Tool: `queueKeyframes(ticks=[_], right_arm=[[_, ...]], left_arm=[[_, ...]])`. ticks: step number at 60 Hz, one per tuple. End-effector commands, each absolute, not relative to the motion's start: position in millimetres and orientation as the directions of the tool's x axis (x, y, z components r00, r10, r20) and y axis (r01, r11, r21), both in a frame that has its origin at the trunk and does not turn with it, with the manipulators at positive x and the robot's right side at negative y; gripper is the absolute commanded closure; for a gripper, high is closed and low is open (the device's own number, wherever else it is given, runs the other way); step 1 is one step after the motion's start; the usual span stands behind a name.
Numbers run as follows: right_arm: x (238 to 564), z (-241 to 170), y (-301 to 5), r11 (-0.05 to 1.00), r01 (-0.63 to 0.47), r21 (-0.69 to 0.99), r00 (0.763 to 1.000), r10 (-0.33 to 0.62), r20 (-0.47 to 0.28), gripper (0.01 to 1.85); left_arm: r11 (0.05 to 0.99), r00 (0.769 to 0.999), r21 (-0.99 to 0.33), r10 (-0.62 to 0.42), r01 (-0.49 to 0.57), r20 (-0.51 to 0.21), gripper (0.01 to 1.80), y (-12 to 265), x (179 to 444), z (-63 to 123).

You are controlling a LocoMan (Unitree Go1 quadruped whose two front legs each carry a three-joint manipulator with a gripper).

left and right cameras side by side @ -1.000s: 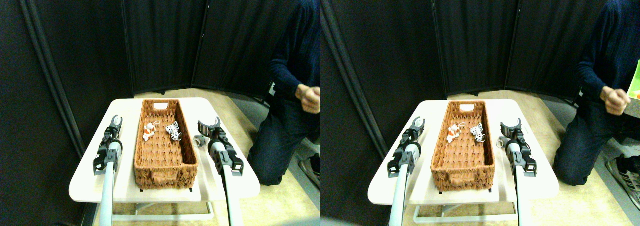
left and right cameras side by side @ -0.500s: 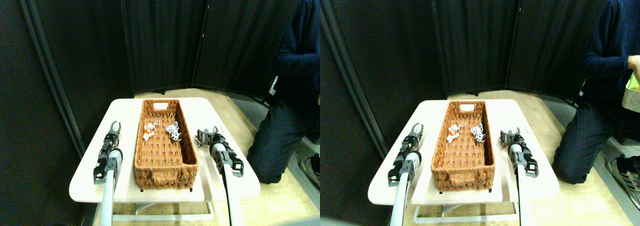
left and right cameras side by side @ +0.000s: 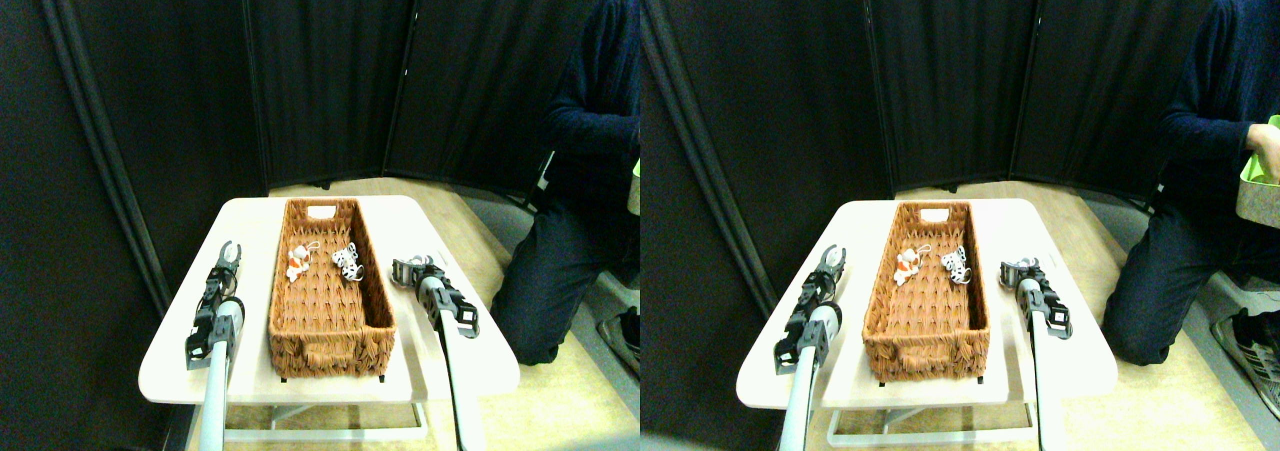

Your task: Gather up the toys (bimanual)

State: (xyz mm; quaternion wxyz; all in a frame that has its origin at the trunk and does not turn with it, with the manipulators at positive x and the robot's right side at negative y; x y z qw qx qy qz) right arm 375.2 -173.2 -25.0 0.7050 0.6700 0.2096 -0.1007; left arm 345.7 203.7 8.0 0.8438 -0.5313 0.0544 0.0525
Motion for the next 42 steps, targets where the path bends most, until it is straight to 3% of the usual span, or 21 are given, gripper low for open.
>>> queueKeyframes(ticks=[1, 2, 3, 13, 28, 42], right_arm=[[374.0, -31.2, -170.7, 0.079, 0.448, 0.891, 0.887, 0.087, -0.454, 1.62], [373.4, -29.7, -169.8, 0.084, 0.445, 0.891, 0.89, 0.067, -0.451, 1.79], [373.1, -28.8, -169.2, 0.084, 0.441, 0.894, 0.894, 0.055, -0.446, 1.85], [372.8, -11.9, -165.9, 0.095, 0.392, 0.915, 0.92, -0.01, -0.393, 1.85], [375.4, 22.0, -162.4, 0.128, 0.24, 0.962, 0.968, 0.043, -0.247, 1.85], [373.4, 65.0, -146.5, 0.227, 0.159, 0.961, 0.979, 0.091, -0.183, 1.85]], left_arm=[[0.443, 0.993, -0.889, 0.029, -0.115, -0.114, 1.74, 198.4, 349.0, 20.0], [0.442, 0.993, -0.89, 0.027, -0.113, -0.113, 1.74, 197.9, 349.3, 20.5], [0.443, 0.993, -0.89, 0.025, -0.111, -0.112, 1.75, 197.6, 349.5, 20.7], [0.439, 0.994, -0.892, 0.022, -0.108, -0.11, 1.74, 197.2, 351.4, 21.7], [0.427, 0.995, -0.899, 0.023, -0.096, -0.095, 1.8, 201.5, 352.5, 21.8], [0.439, 0.993, -0.89, 0.057, -0.119, -0.105, 1.8, 205.4, 352.0, 10.7]])
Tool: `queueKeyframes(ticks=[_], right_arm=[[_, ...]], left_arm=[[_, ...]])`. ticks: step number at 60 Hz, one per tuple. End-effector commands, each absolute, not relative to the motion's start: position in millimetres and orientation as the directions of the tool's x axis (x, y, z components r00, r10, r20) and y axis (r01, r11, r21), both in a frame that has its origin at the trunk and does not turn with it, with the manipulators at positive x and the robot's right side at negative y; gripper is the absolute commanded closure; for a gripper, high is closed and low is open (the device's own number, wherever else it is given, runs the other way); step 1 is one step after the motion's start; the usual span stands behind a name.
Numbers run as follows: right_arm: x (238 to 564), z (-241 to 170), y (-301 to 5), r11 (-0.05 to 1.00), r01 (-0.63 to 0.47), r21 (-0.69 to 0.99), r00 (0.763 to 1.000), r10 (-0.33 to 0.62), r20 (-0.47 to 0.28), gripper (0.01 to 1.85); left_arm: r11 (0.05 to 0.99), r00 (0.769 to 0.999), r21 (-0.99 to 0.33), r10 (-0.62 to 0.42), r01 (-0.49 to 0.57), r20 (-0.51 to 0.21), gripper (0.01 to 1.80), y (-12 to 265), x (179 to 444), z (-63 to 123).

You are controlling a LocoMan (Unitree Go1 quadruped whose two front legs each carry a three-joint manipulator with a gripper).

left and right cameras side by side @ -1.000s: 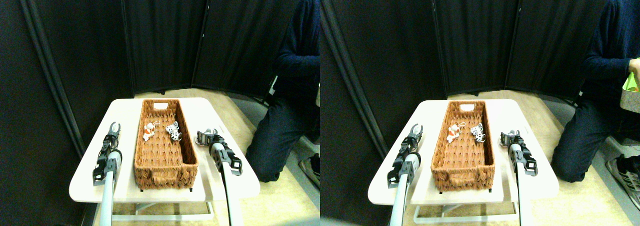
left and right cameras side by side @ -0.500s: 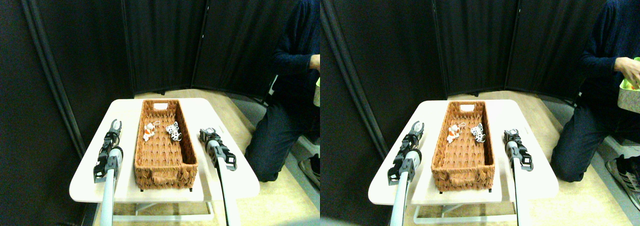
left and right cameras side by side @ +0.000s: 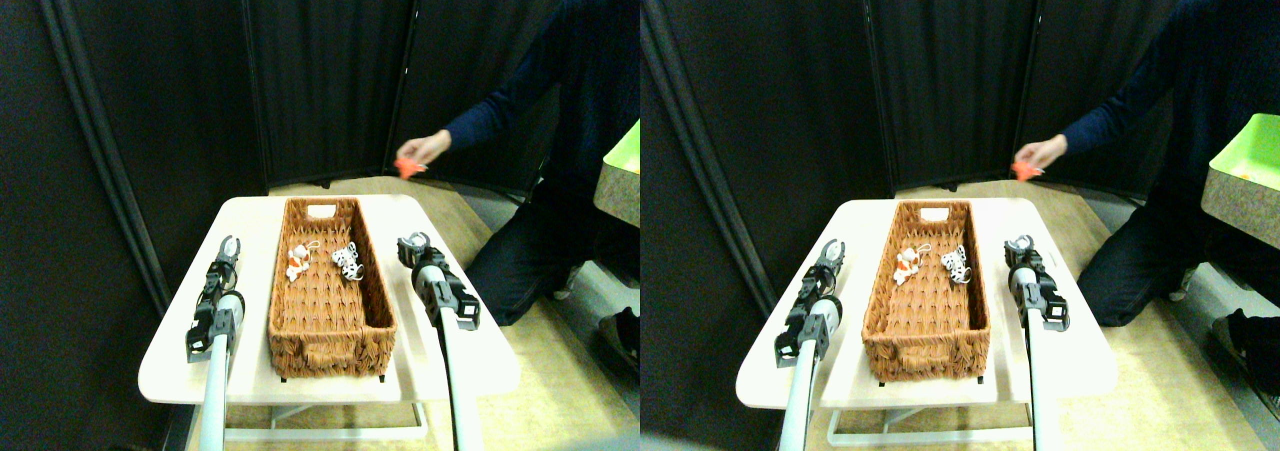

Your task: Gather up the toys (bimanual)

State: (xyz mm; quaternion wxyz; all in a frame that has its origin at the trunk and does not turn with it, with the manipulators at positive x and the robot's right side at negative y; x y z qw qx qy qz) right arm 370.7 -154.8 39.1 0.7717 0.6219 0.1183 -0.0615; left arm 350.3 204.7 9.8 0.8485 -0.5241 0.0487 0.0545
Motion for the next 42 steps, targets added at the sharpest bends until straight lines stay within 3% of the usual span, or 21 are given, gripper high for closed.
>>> queueKeyframes(ticks=[1, 8, 28, 40, 42], right_arm=[[373.6, 69.1, -144.7, 0.231, 0.154, 0.961, 0.978, 0.101, -0.181, 1.85], [377.7, 89.8, -133.2, 0.281, 0.087, 0.956, 0.976, 0.167, -0.138, 1.85], [384.5, 115.7, -96.3, 0.293, 0.028, 0.956, 0.964, 0.244, -0.103, 1.85], [383.2, 117.1, -66.9, 0.287, 0.022, 0.958, 0.945, 0.305, -0.113, 1.85], [382.2, 116.7, -59.6, 0.244, 0.033, 0.969, 0.935, 0.335, -0.116, 1.85]], left_arm=[[0.434, 0.993, -0.892, 0.061, -0.122, -0.106, 1.8, 205.5, 351.9, 9.7], [0.425, 0.993, -0.897, 0.064, -0.119, -0.101, 1.8, 205.8, 352.2, 5.0], [0.42, 0.992, -0.901, 0.097, -0.11, -0.076, 1.8, 210.7, 348.0, 4.0], [0.437, 0.992, -0.894, 0.11, -0.097, -0.054, 1.8, 216.1, 342.8, 3.9], [0.439, 0.992, -0.893, 0.115, -0.097, -0.052, 1.8, 215.7, 341.5, 4.7]])
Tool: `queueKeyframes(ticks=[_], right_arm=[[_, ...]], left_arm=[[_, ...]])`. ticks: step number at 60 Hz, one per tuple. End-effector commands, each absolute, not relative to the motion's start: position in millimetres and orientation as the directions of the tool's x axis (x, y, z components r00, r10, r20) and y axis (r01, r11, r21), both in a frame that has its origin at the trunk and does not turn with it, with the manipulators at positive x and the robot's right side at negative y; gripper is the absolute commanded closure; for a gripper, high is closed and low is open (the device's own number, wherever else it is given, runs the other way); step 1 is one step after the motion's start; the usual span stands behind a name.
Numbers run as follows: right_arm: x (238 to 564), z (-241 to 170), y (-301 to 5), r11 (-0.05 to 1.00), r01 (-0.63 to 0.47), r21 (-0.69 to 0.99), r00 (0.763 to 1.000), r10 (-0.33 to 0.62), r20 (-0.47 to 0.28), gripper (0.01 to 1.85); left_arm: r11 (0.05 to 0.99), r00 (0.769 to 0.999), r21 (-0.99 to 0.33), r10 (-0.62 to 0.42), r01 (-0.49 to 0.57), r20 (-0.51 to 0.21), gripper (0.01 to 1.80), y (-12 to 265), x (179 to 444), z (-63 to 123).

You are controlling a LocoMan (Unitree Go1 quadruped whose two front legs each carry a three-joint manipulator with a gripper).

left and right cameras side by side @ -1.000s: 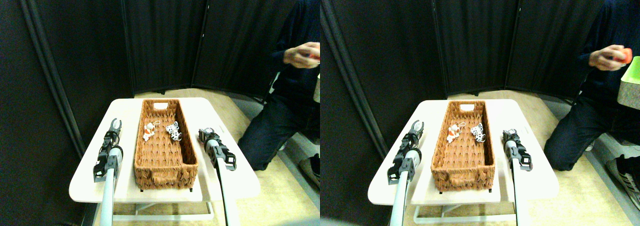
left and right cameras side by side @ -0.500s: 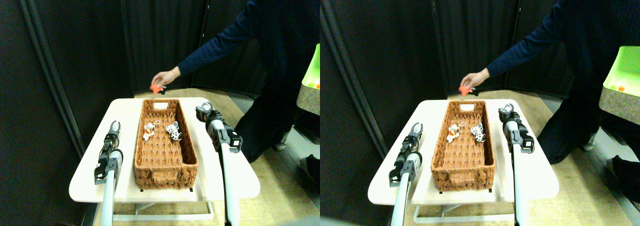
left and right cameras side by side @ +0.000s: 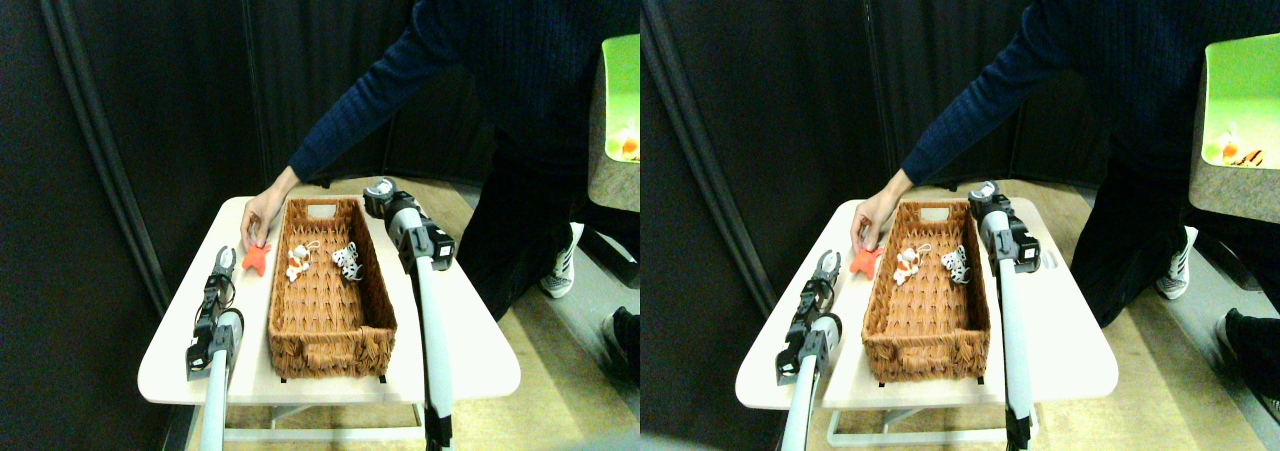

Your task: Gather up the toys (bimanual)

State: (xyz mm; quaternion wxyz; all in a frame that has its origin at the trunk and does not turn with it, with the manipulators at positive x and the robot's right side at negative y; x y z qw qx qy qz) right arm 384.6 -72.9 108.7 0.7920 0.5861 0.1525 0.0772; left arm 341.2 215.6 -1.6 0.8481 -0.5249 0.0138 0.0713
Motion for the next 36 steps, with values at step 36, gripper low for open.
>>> queueKeyframes(ticks=[36], right_arm=[[374.8, 83.1, -38.6, 0.285, 0.153, 0.946, 0.86, 0.433, -0.269, 1.48]], left_arm=[[0.443, 0.994, -0.893, 0.101, -0.083, -0.043, 1.8, 213.5, 336.2, 10.2]])
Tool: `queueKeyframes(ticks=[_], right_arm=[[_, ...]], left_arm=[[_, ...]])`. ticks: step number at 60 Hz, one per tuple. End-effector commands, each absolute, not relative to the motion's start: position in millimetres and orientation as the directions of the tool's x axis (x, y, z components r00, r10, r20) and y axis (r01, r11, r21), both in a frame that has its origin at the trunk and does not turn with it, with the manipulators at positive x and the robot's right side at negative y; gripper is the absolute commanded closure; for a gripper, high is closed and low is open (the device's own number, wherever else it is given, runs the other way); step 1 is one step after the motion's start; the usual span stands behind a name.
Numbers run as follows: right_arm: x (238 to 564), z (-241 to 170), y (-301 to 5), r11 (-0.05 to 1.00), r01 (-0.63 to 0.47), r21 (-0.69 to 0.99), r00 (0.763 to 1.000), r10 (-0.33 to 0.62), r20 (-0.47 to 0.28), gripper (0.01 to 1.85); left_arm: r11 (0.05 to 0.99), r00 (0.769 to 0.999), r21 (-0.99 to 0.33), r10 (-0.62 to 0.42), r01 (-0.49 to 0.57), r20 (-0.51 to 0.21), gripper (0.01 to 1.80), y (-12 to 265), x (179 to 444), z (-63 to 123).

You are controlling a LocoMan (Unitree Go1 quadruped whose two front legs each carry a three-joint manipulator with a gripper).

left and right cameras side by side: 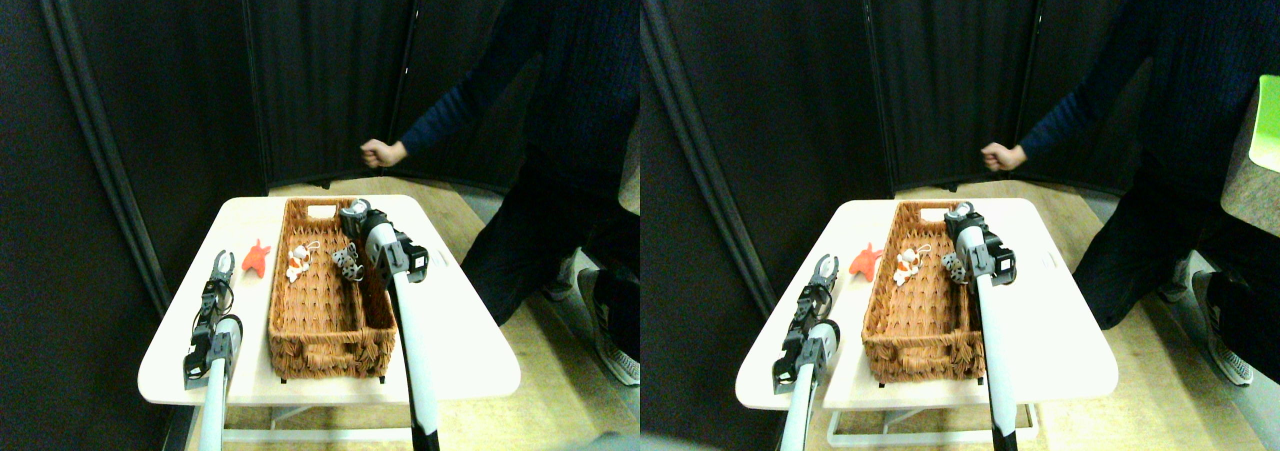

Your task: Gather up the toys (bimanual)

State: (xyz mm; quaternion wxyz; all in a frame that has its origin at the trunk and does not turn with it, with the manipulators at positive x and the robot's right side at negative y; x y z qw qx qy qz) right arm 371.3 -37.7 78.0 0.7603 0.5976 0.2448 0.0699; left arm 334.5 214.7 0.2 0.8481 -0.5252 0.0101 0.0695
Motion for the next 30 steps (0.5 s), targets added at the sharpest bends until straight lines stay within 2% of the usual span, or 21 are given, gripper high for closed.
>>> queueKeyframes(ticks=[1, 2, 4, 6, 9, 15, 21, 22, 25, 28, 30], right_arm=[[375.1, 82.9, -40.0, 0.289, 0.15, 0.946, 0.853, 0.446, -0.271, 1.34], [375.1, 82.9, -40.0, 0.289, 0.15, 0.946, 0.853, 0.446, -0.271, 1.34], [374.9, 83.2, -41.8, 0.29, 0.153, 0.945, 0.847, 0.454, -0.276, 1.07], [374.8, 83.7, -43.3, 0.29, 0.153, 0.945, 0.846, 0.456, -0.277, 0.91], [375.1, 85.1, -46.5, 0.289, 0.151, 0.945, 0.845, 0.458, -0.276, 0.81], [374.8, 88.2, -53.4, 0.263, 0.166, 0.951, 0.856, 0.441, -0.271, 0.72], [375.6, 91.9, -62.7, 0.245, 0.145, 0.959, 0.877, 0.417, -0.239, 0.66], [376.5, 94.0, -69.2, 0.246, 0.135, 0.96, 0.888, 0.401, -0.227, 0.62], [377.0, 95.0, -72.5, 0.247, 0.128, 0.961, 0.893, 0.392, -0.22, 0.64], [377.8, 96.7, -83.3, 0.252, 0.114, 0.961, 0.924, 0.329, -0.196, 0.7], [378.2, 97.2, -87.3, 0.247, 0.107, 0.963, 0.928, 0.323, -0.186, 0.72]], left_arm=[[0.436, 0.994, -0.896, 0.101, -0.083, -0.043, 1.8, 213.4, 336.4, 10.1], [0.436, 0.994, -0.896, 0.101, -0.083, -0.043, 1.8, 213.4, 336.4, 10.1], [0.438, 0.995, -0.895, 0.086, -0.078, -0.045, 1.8, 213.6, 336.7, 10.0], [0.446, 0.995, -0.892, 0.085, -0.077, -0.044, 1.8, 213.6, 336.8, 9.9], [0.448, 0.995, -0.89, 0.085, -0.079, -0.045, 1.8, 213.5, 337.0, 10.2], [0.44, 0.995, -0.894, 0.09, -0.084, -0.05, 1.8, 211.9, 337.0, 10.8], [0.446, 0.994, -0.891, 0.094, -0.09, -0.053, 1.8, 210.4, 337.3, 11.4], [0.452, 0.994, -0.887, 0.094, -0.092, -0.055, 1.8, 209.4, 337.7, 12.1], [0.456, 0.994, -0.885, 0.09, -0.091, -0.056, 1.8, 209.1, 338.1, 12.3], [0.452, 0.995, -0.887, 0.083, -0.089, -0.057, 1.8, 207.5, 339.4, 13.1], [0.461, 0.995, -0.883, 0.076, -0.086, -0.057, 1.79, 207.2, 339.8, 13.4]])
